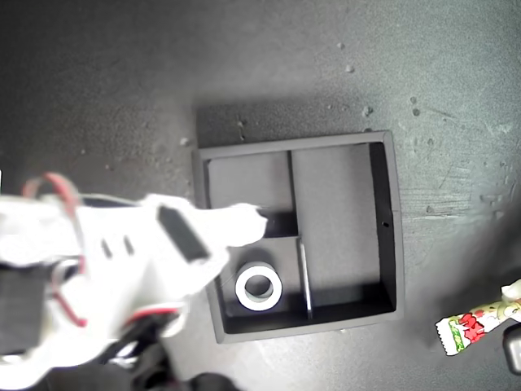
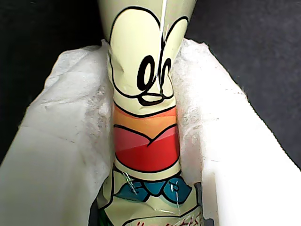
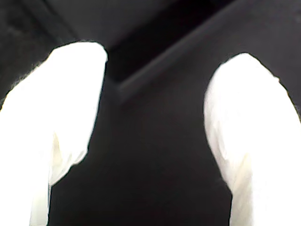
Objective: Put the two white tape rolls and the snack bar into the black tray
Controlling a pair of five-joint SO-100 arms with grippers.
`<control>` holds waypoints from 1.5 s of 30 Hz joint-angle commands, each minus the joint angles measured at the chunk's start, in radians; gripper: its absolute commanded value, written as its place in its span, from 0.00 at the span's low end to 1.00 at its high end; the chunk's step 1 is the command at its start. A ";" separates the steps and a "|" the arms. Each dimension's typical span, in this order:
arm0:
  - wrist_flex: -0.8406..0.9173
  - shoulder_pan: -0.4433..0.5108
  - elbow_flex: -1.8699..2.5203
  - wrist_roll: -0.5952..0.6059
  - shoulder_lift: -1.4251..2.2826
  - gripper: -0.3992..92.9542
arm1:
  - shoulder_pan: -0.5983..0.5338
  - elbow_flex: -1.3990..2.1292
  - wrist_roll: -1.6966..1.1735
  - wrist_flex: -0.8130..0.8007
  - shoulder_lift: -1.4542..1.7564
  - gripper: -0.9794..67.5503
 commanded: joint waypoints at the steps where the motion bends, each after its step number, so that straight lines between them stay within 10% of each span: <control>1: 0.017 0.017 0.204 -0.089 0.206 0.21 | 0.101 -0.155 -0.155 0.153 0.014 0.01; 19: -0.278 0.072 1.173 -0.376 0.712 0.23 | 0.670 -0.655 -0.946 0.466 -0.002 0.01; 33: -0.804 0.342 1.324 -0.442 0.548 0.19 | 0.667 -1.238 -1.247 0.687 -0.499 0.01; 45: -0.862 0.446 1.155 -0.506 0.239 0.19 | 0.634 -1.713 -1.374 0.821 -0.936 0.01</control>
